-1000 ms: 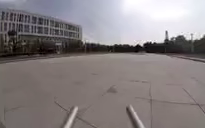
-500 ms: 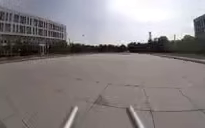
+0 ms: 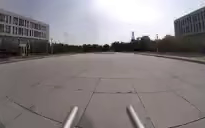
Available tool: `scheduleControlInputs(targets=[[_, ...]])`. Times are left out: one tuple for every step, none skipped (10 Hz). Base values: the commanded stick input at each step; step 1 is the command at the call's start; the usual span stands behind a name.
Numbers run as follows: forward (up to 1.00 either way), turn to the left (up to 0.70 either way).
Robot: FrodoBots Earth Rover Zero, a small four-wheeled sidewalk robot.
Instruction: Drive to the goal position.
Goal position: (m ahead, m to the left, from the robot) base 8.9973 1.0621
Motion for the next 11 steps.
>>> scheduleControlInputs(targets=[[0.85,-0.33],[0.85,-0.28],[0.85,-0.09],[0.85,0.01],[0.85,0.01],[0.85,0.01],[0.85,0.01],[0.85,0.01],[0.85,0.01],[0.85,0.01],[0.85,0.01]])
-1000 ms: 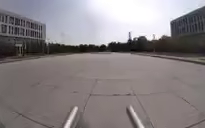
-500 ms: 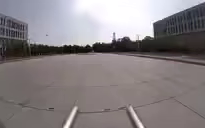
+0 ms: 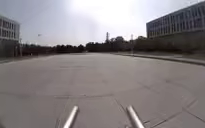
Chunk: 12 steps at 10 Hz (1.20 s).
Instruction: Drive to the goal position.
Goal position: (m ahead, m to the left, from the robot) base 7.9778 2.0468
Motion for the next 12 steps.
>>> scheduleControlInputs(targets=[[0.85,0.01],[0.85,0.01],[0.85,0.01],[0.85,0.01],[0.85,0.35],[0.85,0.32],[0.85,0.01],[0.85,0.01],[0.85,0.01],[0.85,0.01],[0.85,0.01],[0.85,0.01]])
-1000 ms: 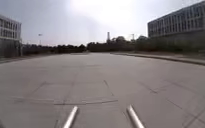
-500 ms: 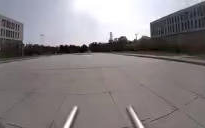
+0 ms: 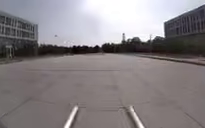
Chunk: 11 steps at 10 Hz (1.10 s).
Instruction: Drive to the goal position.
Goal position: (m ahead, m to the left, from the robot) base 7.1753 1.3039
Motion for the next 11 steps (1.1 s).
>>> scheduleControlInputs(targets=[[0.85,0.01],[0.85,0.01],[0.85,0.01],[0.85,0.01],[0.85,0.01],[0.85,0.01],[0.85,0.01],[0.85,0.01],[0.85,0.01],[0.85,0.01],[0.85,0.01]])
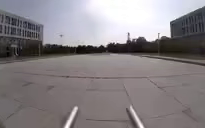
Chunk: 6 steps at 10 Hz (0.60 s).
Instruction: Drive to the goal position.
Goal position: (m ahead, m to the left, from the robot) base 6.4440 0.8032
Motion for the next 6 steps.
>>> scheduleControlInputs(targets=[[0.85,0.01],[0.85,0.01],[0.92,0.01],[1.0,0.01],[1.0,0.01],[1.0,0.01]])
